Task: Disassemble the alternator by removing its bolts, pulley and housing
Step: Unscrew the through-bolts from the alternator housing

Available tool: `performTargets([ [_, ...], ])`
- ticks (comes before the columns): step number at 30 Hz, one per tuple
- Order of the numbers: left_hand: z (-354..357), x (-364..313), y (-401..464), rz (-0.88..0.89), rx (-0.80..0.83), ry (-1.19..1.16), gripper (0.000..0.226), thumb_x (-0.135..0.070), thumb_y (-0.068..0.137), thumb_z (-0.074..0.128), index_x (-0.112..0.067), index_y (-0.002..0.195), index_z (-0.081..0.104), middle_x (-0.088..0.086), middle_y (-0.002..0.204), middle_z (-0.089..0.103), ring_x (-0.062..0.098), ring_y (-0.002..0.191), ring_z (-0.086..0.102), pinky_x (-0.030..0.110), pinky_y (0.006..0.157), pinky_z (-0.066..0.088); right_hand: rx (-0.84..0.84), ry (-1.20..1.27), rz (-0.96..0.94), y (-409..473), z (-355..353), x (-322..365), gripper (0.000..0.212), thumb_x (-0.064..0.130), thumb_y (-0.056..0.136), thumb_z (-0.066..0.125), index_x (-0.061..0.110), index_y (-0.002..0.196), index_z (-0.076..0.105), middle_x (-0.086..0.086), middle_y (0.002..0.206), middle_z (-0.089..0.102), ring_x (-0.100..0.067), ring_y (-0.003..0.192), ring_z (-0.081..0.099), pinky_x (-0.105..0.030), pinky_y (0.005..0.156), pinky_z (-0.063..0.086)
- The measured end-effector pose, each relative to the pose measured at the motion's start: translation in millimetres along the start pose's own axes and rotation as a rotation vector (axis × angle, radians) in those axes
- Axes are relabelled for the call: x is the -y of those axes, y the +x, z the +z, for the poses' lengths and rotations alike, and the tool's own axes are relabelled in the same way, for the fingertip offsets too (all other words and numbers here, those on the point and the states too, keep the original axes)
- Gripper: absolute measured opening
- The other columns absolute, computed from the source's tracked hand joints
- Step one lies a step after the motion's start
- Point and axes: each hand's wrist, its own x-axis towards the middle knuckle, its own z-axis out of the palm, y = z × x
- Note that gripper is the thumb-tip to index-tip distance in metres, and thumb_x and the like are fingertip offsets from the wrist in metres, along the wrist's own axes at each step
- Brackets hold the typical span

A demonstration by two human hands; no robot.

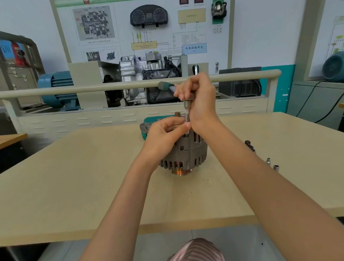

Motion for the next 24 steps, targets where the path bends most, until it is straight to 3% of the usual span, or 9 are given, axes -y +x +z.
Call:
performTargets([
  [2, 1.2, 0.4, -0.2, 0.011, -0.015, 0.023, 0.011, -0.013, 0.087, 0.064, -0.022, 0.089, 0.070, -0.009, 0.078, 0.073, 0.001, 0.076, 0.067, 0.015, 0.067, 0.050, -0.046, -0.329, -0.219, -9.0, 1.5, -5.8, 0.040, 0.010, 0.083, 0.039, 0.010, 0.043, 0.045, 0.000, 0.048, 0.047, -0.014, 0.055, 0.046, -0.024, 0.065, 0.041],
  [5, 0.5, 2.6, -0.6, 0.039, -0.033, 0.041, 0.034, 0.002, 0.086, 0.057, -0.025, 0.066, 0.063, -0.016, 0.056, 0.066, -0.007, 0.055, 0.060, 0.006, 0.049, 0.041, -0.061, -0.919, -0.614, -20.6, -1.2, -19.7, 0.022, 0.009, 0.080, 0.047, 0.004, 0.061, 0.057, -0.007, 0.063, 0.054, -0.019, 0.069, 0.049, -0.027, 0.069, 0.036],
  [7, 0.9, 2.8, -1.5, 0.056, -0.031, 0.034, 0.035, 0.001, 0.086, 0.057, -0.026, 0.065, 0.063, -0.015, 0.057, 0.067, -0.007, 0.056, 0.061, 0.006, 0.049, 0.041, -0.083, -1.047, -0.647, -20.1, -5.0, -16.5, 0.019, 0.012, 0.079, 0.049, 0.005, 0.073, 0.067, -0.005, 0.071, 0.062, -0.019, 0.075, 0.053, -0.028, 0.075, 0.038],
  [11, 4.2, 3.9, -0.6, 0.071, -0.021, 0.014, 0.016, -0.013, 0.089, 0.062, -0.026, 0.088, 0.071, -0.006, 0.085, 0.074, 0.009, 0.086, 0.069, 0.019, 0.073, 0.052, -0.052, -1.026, -0.588, -16.3, -17.3, -9.4, 0.026, 0.017, 0.081, 0.049, 0.007, 0.096, 0.067, -0.003, 0.084, 0.065, -0.016, 0.081, 0.056, -0.028, 0.080, 0.039],
  [15, 3.6, 5.4, 0.5, 0.043, -0.045, 0.005, 0.015, -0.014, 0.088, 0.063, -0.028, 0.087, 0.070, -0.007, 0.085, 0.073, 0.011, 0.088, 0.068, 0.024, 0.077, 0.051, -0.053, -0.957, -0.504, -13.0, -11.2, -11.5, 0.024, 0.016, 0.083, 0.047, 0.000, 0.074, 0.063, -0.007, 0.072, 0.062, -0.018, 0.075, 0.052, -0.029, 0.080, 0.037],
  [19, 1.2, 4.8, 2.0, -0.002, -0.039, 0.023, 0.005, -0.017, 0.086, 0.065, -0.020, 0.087, 0.069, -0.002, 0.081, 0.072, 0.008, 0.081, 0.066, 0.023, 0.074, 0.049, 0.085, -0.629, -0.237, -2.6, -0.8, -7.0, 0.043, 0.017, 0.092, 0.046, 0.007, 0.051, 0.055, 0.003, 0.054, 0.053, -0.008, 0.062, 0.050, -0.018, 0.067, 0.039],
  [21, 0.9, 3.8, 2.0, -0.027, -0.030, 0.015, 0.017, -0.021, 0.086, 0.066, -0.014, 0.101, 0.069, 0.001, 0.090, 0.073, 0.010, 0.088, 0.066, 0.026, 0.080, 0.051, 0.134, -0.429, -0.074, 3.9, 0.9, -5.9, 0.054, 0.016, 0.096, 0.042, 0.010, 0.043, 0.047, 0.002, 0.047, 0.049, -0.012, 0.064, 0.057, -0.015, 0.071, 0.044],
  [24, -1.6, 2.5, 1.4, -0.034, 0.003, 0.008, 0.013, -0.023, 0.088, 0.064, -0.022, 0.100, 0.070, -0.007, 0.089, 0.074, 0.004, 0.086, 0.068, 0.016, 0.074, 0.051, 0.149, -0.239, -0.003, 8.2, 2.5, -5.2, 0.057, 0.011, 0.097, 0.037, 0.012, 0.040, 0.042, 0.002, 0.040, 0.046, -0.010, 0.058, 0.057, -0.011, 0.066, 0.047],
])
